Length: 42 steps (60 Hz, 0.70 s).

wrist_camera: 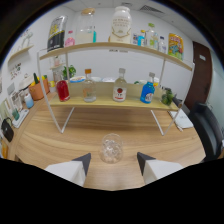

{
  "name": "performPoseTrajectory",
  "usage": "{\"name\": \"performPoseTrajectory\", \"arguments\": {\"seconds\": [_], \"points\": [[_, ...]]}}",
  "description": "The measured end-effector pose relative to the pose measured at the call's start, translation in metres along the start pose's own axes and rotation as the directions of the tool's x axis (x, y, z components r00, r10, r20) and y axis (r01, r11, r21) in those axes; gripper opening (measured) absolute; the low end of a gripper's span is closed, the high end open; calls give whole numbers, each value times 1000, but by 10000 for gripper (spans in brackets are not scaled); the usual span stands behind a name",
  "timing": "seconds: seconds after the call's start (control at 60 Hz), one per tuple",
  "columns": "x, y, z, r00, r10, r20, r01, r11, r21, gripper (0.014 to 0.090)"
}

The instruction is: Make me a cup of Mount Fuji.

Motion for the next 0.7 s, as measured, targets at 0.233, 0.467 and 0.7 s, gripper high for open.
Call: {"name": "performPoseTrajectory", "arguments": {"seconds": [0.233,0.467,0.7], "points": [[3,20,-10,999,20,-29,-20,1000,-15,860],[-34,15,-18,999,40,10,-41,996,76,861],[-69,-91,5,999,7,49,-23,938,347,865]]}}
